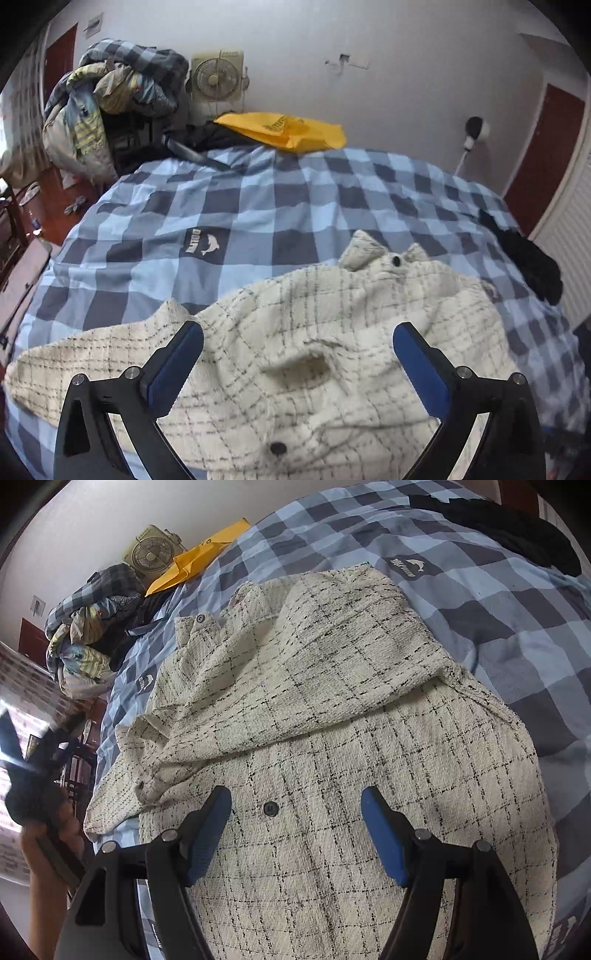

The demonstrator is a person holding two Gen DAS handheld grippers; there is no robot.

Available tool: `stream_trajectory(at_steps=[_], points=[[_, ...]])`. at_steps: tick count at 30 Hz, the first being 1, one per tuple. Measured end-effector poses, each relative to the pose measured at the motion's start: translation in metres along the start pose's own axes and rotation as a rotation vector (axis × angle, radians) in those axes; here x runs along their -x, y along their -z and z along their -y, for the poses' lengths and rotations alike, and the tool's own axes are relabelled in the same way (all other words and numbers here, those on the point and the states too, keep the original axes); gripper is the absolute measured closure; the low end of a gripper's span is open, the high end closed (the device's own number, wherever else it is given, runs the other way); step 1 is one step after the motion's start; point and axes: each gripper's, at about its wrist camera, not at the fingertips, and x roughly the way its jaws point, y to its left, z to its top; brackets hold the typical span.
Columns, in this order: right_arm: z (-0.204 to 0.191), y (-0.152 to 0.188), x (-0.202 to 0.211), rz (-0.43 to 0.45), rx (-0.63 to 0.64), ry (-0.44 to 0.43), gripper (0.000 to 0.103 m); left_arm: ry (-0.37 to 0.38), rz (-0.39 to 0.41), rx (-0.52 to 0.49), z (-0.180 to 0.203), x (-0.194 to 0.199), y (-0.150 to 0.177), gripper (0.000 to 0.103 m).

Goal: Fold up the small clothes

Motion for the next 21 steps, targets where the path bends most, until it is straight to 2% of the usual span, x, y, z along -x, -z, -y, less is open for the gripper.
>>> stream_trajectory(at_steps=[3, 5, 7, 9, 12, 14, 16, 17, 18, 20, 21], points=[[0.0, 0.0, -0.002, -0.004, 0.001, 0.002, 0.033, -0.049, -0.081, 0.058, -0.01, -0.034, -0.004, 0.0], [-0.001, 0.001, -0.004, -0.011, 0.004, 0.003, 0.033, -0.102, -0.142, 0.156, -0.024, -0.058, 0.001, 0.0], [-0.001, 0.001, -0.004, -0.012, 0.006, 0.003, 0.033, -0.108, -0.215, 0.269, -0.038, -0.078, 0.01, 0.003], [0.0, -0.001, -0.003, -0.008, 0.007, 0.006, 0.033, -0.084, -0.285, 0.395, -0.05, -0.094, 0.022, 0.016], [0.001, -0.001, -0.004, -0.006, 0.002, 0.002, 0.033, -0.07, -0.371, 0.492, -0.054, -0.111, 0.035, 0.034], [0.001, -0.001, -0.005, -0.011, 0.0, 0.001, 0.033, -0.047, -0.402, 0.501, -0.049, -0.118, 0.04, 0.04], [0.001, 0.0, -0.007, -0.016, 0.002, 0.002, 0.033, -0.026, -0.424, 0.482, -0.044, -0.124, 0.041, 0.054], [0.001, 0.001, -0.008, -0.018, 0.002, 0.002, 0.033, -0.015, -0.432, 0.483, -0.042, -0.125, 0.041, 0.067], [0.001, 0.001, -0.008, -0.019, 0.004, 0.002, 0.033, 0.002, -0.443, 0.492, -0.04, -0.126, 0.043, 0.077], [0.0, 0.001, -0.008, -0.018, 0.006, 0.002, 0.033, 0.022, -0.443, 0.508, -0.04, -0.124, 0.045, 0.088], [0.0, 0.001, -0.007, -0.017, 0.007, 0.003, 0.033, 0.016, -0.444, 0.493, -0.039, -0.122, 0.045, 0.09]])
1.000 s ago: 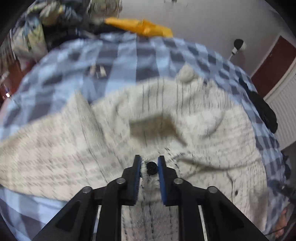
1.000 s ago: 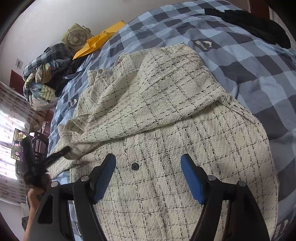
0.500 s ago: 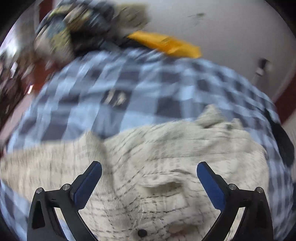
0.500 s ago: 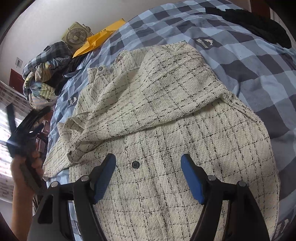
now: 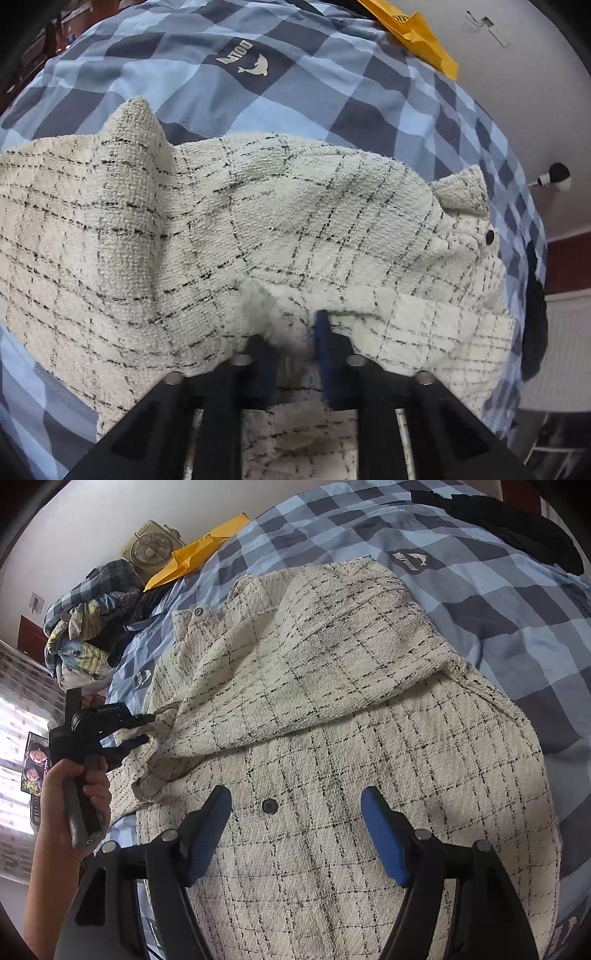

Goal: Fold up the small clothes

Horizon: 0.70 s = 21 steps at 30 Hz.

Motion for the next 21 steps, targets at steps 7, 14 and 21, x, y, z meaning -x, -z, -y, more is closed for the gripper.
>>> stream_trajectory(at_steps=[7, 14, 21], points=[[-0.001, 0.001, 0.0, 0.001, -0.005, -0.003, 0.033, -0.134, 0.04, -0.151, -0.004, 0.012, 0.011, 0.093], [-0.003, 0.001, 0.0, 0.005, 0.006, 0.007, 0.033, -0.171, 0.306, -0.284, -0.011, 0.036, 0.01, 0.093], [-0.002, 0.001, -0.006, -0.008, 0.003, 0.016, 0.033, -0.303, 0.236, -0.237, -0.026, 0.014, 0.008, 0.093]])
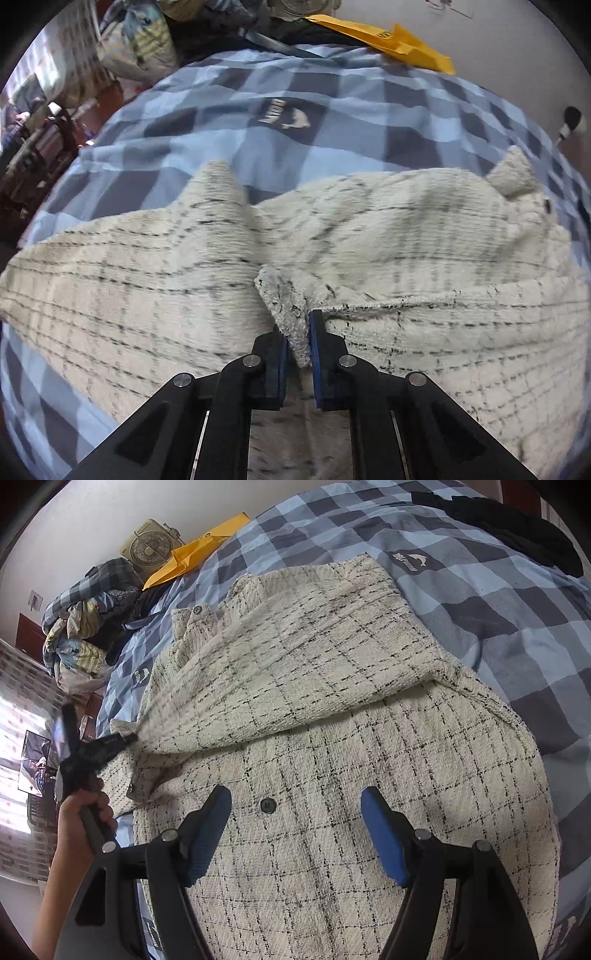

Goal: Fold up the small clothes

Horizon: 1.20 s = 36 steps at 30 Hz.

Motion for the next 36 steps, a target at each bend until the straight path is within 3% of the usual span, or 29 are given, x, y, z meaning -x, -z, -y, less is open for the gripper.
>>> stream_trajectory(at_steps=[6, 9, 13, 14, 16, 17, 18, 21, 24, 30, 31, 33, 34, 36], points=[[-0.001, 0.0, 0.0, -0.002, 0.011, 0.003, 0.033, -0.168, -0.004, -0.254, 0.037, -0.008, 0.009, 0.092], [-0.001, 0.001, -0.001, -0.004, 0.007, 0.004, 0.033, -0.114, -0.024, -0.239, 0.035, 0.003, 0.0, 0.092], [-0.003, 0.002, -0.001, -0.006, 0.003, -0.002, 0.033, 0.014, -0.024, -0.101, 0.015, 0.033, -0.018, 0.088], [-0.004, 0.002, -0.001, -0.003, 0.006, -0.002, 0.033, 0.04, -0.022, -0.064, 0.01, 0.041, -0.019, 0.079], [-0.005, 0.002, -0.001, -0.002, 0.01, 0.0, 0.033, 0.091, -0.02, -0.018, 0.004, 0.053, -0.016, 0.039], [-0.005, 0.002, -0.001, -0.003, 0.01, 0.0, 0.033, 0.121, -0.005, -0.005, -0.001, 0.061, -0.01, 0.003], [-0.005, 0.002, -0.002, -0.007, 0.009, -0.002, 0.033, 0.147, 0.034, -0.001, -0.005, 0.07, -0.001, 0.0], [-0.004, 0.002, -0.002, -0.009, -0.001, -0.009, 0.033, 0.189, 0.061, -0.089, -0.003, 0.073, 0.021, 0.0], [-0.006, 0.003, -0.001, -0.004, -0.001, -0.011, 0.033, 0.172, 0.048, -0.2, 0.003, 0.069, 0.041, 0.0], [-0.011, 0.004, -0.003, -0.005, 0.019, 0.002, 0.033, 0.157, -0.047, -0.26, 0.017, 0.038, 0.057, 0.004], [-0.011, 0.004, -0.003, -0.006, 0.019, 0.004, 0.033, 0.15, -0.057, -0.271, 0.019, 0.033, 0.057, 0.011], [-0.01, 0.004, -0.004, -0.006, 0.019, 0.007, 0.033, 0.161, -0.106, -0.31, 0.025, 0.021, 0.057, 0.073], [-0.01, 0.004, -0.003, -0.005, 0.018, 0.008, 0.033, 0.182, -0.131, -0.327, 0.027, 0.018, 0.057, 0.077], [-0.01, 0.004, -0.004, -0.003, 0.018, 0.011, 0.033, 0.151, -0.118, -0.436, 0.039, 0.023, 0.058, 0.083]])
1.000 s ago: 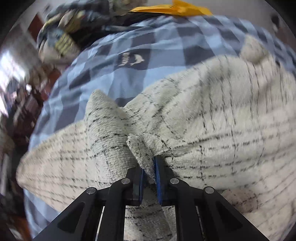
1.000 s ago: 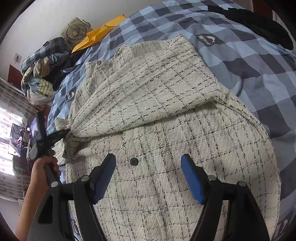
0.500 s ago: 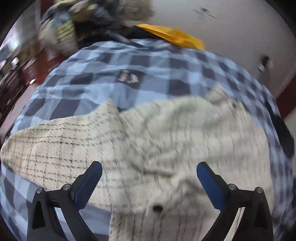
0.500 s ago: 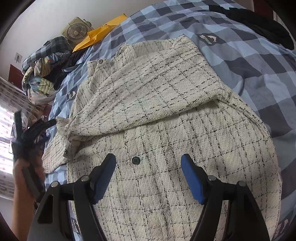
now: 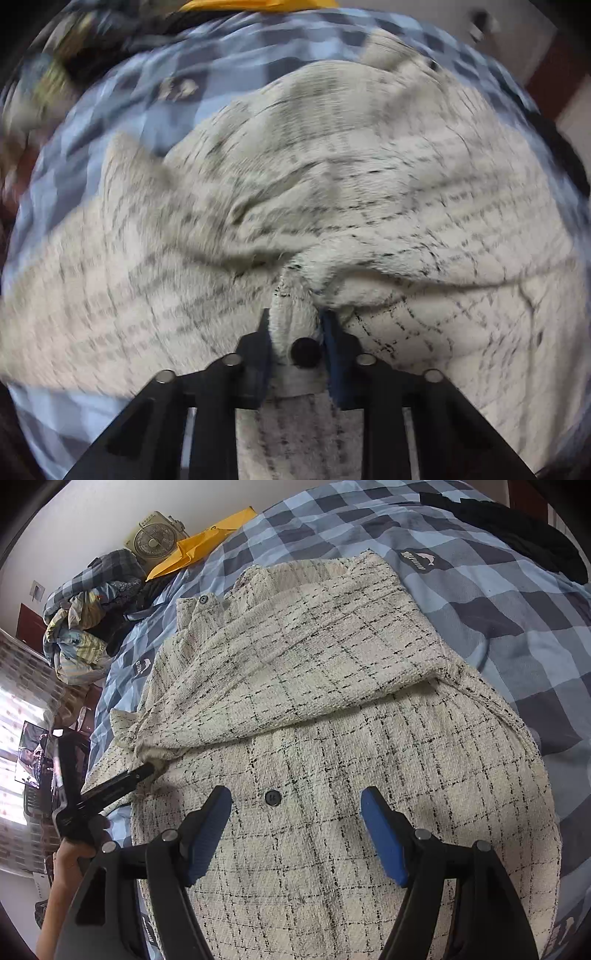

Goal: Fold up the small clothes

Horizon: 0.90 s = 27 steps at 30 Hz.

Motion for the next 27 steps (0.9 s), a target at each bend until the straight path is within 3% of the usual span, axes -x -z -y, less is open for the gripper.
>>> stream_trajectory(at_steps=[3, 8, 13, 15, 17, 20, 23, 27], points=[[0.001, 0.0, -0.001, -0.004, 0.003, -0.004, 0.033, -0.079, 0.005, -0.162, 0.015, 0.011, -0.007, 0.085], [0.0, 0.001, -0.001, -0.009, 0.011, -0.004, 0.033, -0.115, 0.071, -0.194, 0.009, 0.047, -0.024, 0.085], [-0.001, 0.001, -0.001, -0.005, 0.011, -0.001, 0.033, -0.033, 0.18, -0.241, 0.007, 0.081, -0.023, 0.085], [0.0, 0.001, -0.001, -0.006, 0.008, -0.001, 0.033, -0.015, 0.156, -0.276, 0.003, 0.072, -0.018, 0.085], [0.0, 0.001, -0.001, -0.008, 0.007, -0.001, 0.033, 0.023, 0.053, -0.272, -0.006, 0.049, -0.008, 0.085], [-0.002, 0.002, -0.001, -0.007, 0.013, 0.001, 0.033, 0.018, -0.075, -0.254, -0.014, 0.011, 0.013, 0.085], [-0.002, 0.001, 0.0, -0.003, 0.015, 0.002, 0.033, 0.016, -0.063, -0.199, -0.018, 0.006, 0.022, 0.085], [-0.001, 0.001, 0.0, -0.005, 0.012, -0.001, 0.033, 0.122, -0.054, -0.017, -0.036, 0.021, 0.019, 0.084]])
